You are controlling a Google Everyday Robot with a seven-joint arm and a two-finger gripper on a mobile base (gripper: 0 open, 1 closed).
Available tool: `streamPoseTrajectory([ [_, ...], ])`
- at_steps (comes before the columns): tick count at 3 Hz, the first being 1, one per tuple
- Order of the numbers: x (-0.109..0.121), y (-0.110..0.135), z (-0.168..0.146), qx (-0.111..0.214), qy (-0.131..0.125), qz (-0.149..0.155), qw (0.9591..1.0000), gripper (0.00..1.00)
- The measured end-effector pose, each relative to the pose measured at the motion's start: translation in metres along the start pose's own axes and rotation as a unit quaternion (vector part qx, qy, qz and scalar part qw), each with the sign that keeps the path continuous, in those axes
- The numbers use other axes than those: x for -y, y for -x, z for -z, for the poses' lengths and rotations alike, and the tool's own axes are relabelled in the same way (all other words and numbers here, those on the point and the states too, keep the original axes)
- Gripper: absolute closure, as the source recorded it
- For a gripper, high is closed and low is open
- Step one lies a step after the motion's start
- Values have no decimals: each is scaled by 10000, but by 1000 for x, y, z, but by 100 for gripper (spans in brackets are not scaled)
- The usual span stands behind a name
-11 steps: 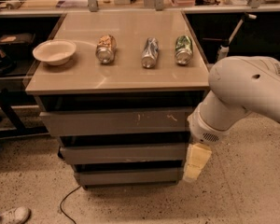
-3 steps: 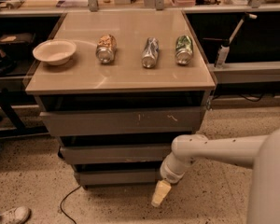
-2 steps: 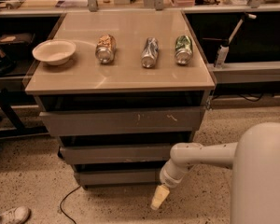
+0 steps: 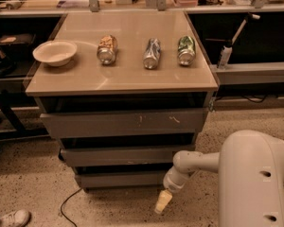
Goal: Open bottom drawer
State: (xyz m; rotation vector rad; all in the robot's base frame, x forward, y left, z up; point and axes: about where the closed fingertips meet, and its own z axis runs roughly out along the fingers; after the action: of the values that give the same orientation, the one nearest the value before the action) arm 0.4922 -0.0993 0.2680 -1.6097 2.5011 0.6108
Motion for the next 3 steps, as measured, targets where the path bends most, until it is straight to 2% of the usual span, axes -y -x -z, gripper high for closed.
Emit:
streamPoseTrajectory([
  [3, 54, -3, -19, 172, -300, -3, 9994, 0],
])
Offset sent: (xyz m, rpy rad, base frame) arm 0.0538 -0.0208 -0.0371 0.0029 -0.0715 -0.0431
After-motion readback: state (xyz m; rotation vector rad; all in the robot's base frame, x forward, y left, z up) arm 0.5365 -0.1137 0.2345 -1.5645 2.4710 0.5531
